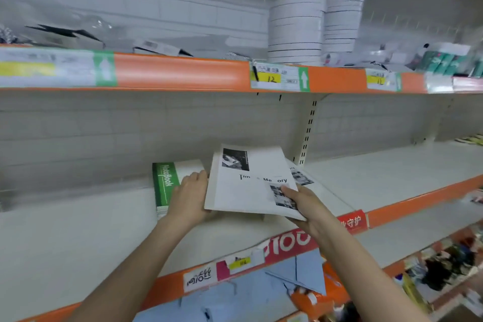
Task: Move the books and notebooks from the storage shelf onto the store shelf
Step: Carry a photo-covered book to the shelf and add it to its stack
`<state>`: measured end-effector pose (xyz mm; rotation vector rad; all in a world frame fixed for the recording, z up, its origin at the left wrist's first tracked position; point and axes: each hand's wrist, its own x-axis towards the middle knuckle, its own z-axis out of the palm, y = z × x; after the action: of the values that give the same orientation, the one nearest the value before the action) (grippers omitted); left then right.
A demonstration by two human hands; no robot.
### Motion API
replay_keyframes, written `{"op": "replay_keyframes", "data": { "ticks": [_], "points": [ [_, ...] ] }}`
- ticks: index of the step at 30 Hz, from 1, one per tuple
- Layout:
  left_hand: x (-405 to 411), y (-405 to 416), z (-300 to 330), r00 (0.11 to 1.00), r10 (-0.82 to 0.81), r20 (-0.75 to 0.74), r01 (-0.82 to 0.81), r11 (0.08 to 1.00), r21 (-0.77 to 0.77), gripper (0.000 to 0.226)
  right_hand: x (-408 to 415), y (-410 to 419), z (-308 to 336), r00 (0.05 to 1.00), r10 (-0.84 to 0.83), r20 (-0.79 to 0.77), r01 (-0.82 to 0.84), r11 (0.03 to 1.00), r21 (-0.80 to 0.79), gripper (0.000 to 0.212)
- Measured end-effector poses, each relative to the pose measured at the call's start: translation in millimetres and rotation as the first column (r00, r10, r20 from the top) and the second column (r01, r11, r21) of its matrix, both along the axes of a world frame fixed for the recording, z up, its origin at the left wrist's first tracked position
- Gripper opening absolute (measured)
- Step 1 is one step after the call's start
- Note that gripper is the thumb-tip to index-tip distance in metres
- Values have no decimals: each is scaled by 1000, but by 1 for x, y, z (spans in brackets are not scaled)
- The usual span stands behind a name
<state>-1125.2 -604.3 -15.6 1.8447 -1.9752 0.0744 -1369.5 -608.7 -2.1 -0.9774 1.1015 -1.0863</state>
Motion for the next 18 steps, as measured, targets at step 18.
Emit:
{"op": "replay_keyframes", "data": {
  "ticks": [18],
  "points": [
    [-37, -56, 9, 999, 40, 3, -41, 994, 106, 43, -50, -75, 3, 993, 18, -116, -13, 999, 41, 11]
  ]
}}
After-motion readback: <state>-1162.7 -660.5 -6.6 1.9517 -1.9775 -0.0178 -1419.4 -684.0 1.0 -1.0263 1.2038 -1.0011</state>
